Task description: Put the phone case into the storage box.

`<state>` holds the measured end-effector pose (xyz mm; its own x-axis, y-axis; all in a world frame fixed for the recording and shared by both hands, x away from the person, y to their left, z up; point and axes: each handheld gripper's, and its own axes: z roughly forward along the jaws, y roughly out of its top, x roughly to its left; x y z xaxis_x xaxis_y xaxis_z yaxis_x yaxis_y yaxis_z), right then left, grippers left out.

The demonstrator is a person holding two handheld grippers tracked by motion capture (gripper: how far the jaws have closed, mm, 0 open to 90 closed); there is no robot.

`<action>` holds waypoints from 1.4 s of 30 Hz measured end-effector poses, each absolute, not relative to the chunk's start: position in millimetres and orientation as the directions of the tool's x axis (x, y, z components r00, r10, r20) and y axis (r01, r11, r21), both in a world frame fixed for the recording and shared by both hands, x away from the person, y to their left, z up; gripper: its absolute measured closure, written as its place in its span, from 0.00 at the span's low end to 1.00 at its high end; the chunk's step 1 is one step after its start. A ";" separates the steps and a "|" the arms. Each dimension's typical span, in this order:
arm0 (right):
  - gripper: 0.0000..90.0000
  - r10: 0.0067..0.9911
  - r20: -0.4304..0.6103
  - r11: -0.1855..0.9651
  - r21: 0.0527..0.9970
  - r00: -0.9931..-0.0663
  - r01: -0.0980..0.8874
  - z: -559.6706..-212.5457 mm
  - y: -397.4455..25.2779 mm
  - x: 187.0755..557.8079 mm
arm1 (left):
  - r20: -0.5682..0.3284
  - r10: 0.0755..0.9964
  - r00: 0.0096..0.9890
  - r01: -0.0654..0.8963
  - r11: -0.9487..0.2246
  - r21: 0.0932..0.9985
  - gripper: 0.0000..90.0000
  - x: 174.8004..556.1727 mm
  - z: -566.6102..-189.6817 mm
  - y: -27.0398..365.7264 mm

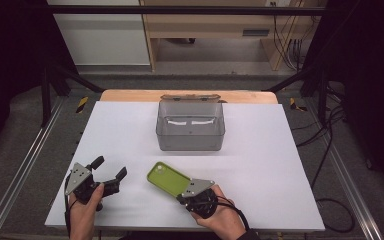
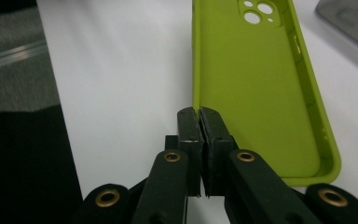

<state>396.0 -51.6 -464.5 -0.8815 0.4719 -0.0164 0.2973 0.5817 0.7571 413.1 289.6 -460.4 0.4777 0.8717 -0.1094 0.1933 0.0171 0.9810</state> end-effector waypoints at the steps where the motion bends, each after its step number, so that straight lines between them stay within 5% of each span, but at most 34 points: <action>1: 0.98 0.470 -0.014 0.543 0.793 -0.882 0.277 -461.3 -52.6 394.2 | -0.112 0.872 0.477 0.197 0.018 0.980 0.03 412.3 -459.3 288.9; 15: 0.98 0.538 -0.013 0.422 0.869 -0.843 0.257 -459.4 -59.4 386.9 | -0.124 0.859 0.496 0.193 0.030 0.981 0.02 401.0 -451.6 266.7; 35: 0.98 0.624 -0.005 0.211 0.964 -0.781 0.162 -387.6 -70.7 428.0 | -0.148 0.844 0.515 0.209 0.043 0.977 0.03 432.5 -376.5 225.4; 42: 0.98 0.650 0.057 0.145 0.969 -0.758 0.197 -402.0 -69.6 430.1 | -0.172 0.840 0.515 0.210 0.071 0.975 0.03 420.8 -381.2 217.6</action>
